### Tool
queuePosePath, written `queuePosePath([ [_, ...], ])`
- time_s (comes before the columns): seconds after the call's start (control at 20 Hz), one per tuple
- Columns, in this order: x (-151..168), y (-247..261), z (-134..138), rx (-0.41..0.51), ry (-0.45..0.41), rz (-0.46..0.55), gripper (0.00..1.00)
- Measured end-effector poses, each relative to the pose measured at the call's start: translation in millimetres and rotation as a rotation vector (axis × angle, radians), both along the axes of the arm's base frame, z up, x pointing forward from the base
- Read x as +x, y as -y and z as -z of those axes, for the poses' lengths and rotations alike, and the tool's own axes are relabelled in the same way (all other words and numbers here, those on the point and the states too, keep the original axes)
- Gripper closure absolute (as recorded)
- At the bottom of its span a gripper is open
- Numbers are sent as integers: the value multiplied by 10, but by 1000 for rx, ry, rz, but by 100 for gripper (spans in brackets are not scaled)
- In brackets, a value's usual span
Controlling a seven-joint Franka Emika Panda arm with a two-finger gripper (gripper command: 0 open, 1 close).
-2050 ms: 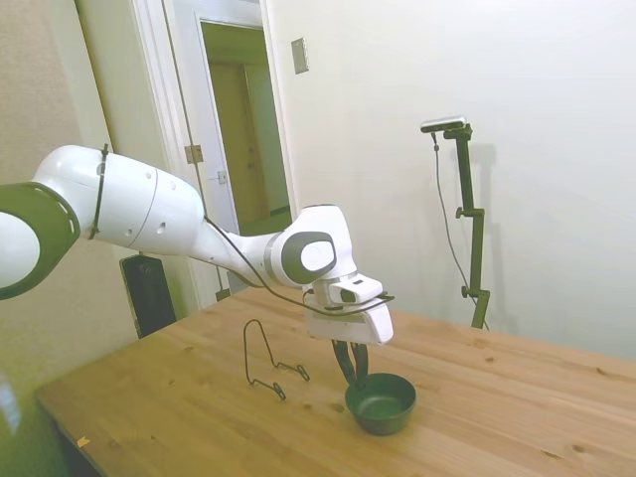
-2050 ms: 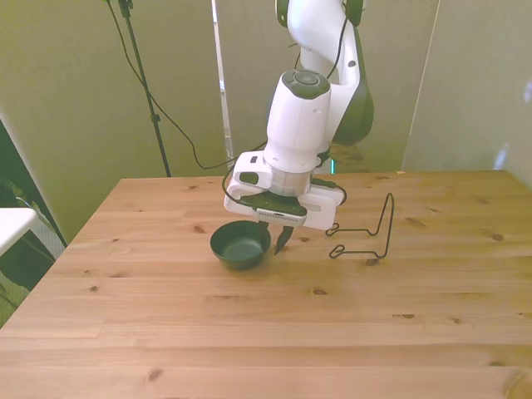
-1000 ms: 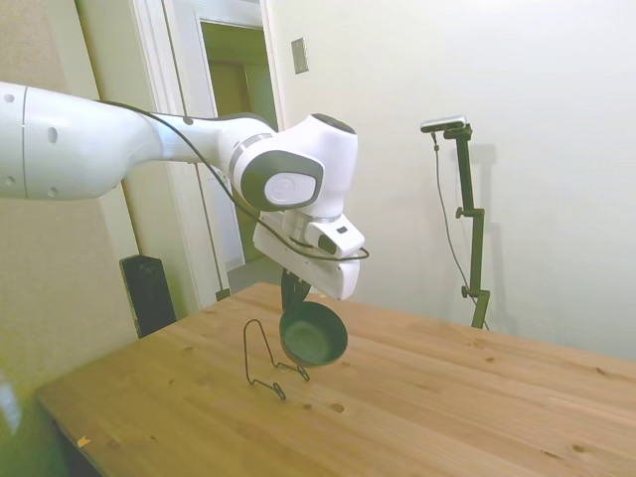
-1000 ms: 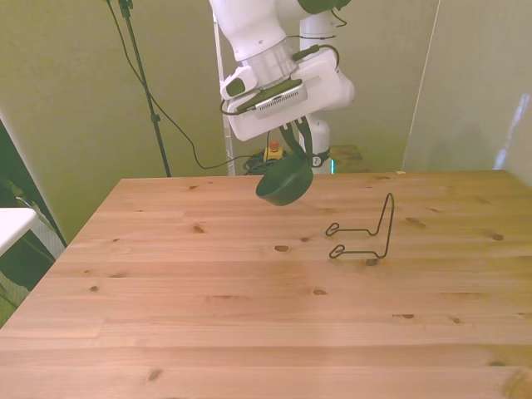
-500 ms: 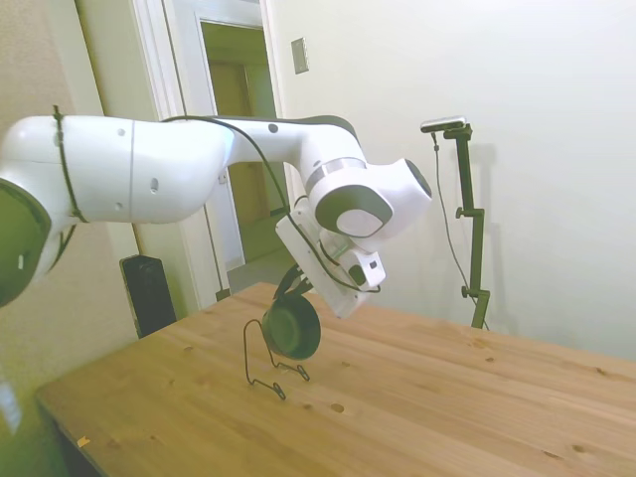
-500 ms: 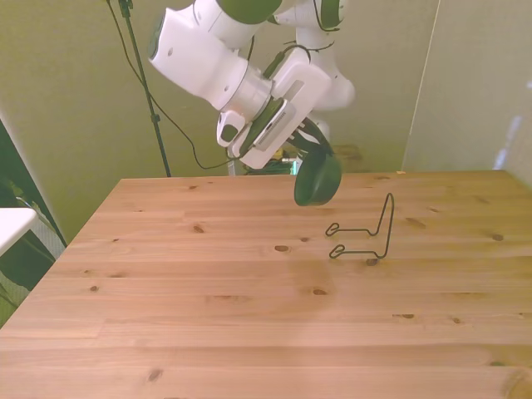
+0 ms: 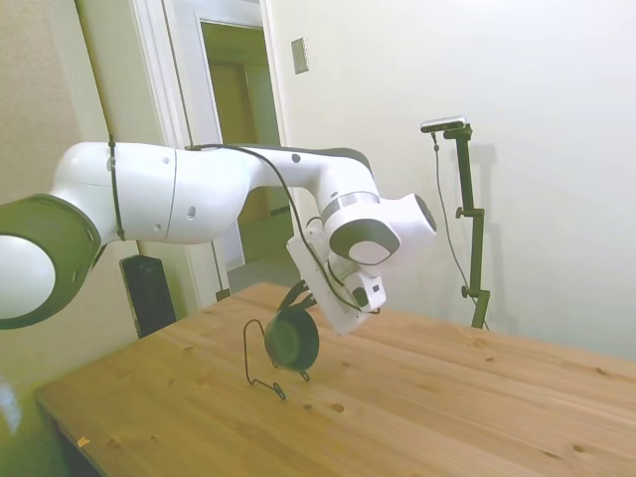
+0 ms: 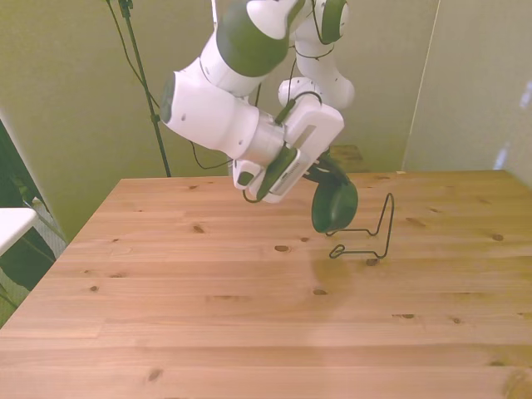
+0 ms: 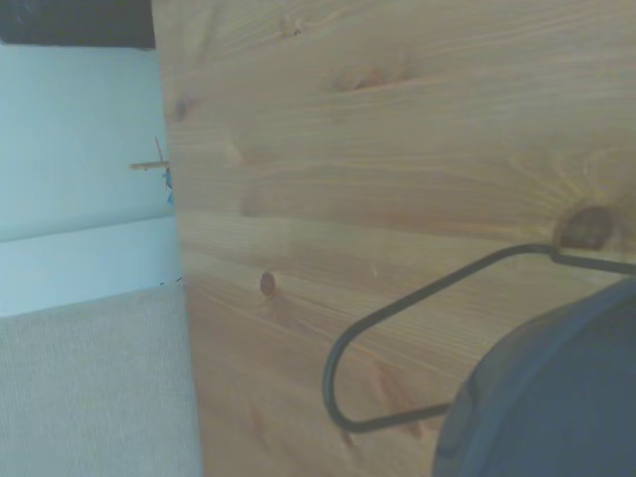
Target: Load the bowl
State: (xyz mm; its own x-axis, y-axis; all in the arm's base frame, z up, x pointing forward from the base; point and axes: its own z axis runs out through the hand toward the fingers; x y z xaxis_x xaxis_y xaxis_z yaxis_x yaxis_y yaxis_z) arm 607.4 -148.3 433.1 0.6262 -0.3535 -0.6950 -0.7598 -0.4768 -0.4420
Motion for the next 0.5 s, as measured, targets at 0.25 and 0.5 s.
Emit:
queuePosePath([
  [0.25,-38,-351,287,-30,-1,31,100],
  [0.5,-260,-357,190,-35,23,64,100],
])
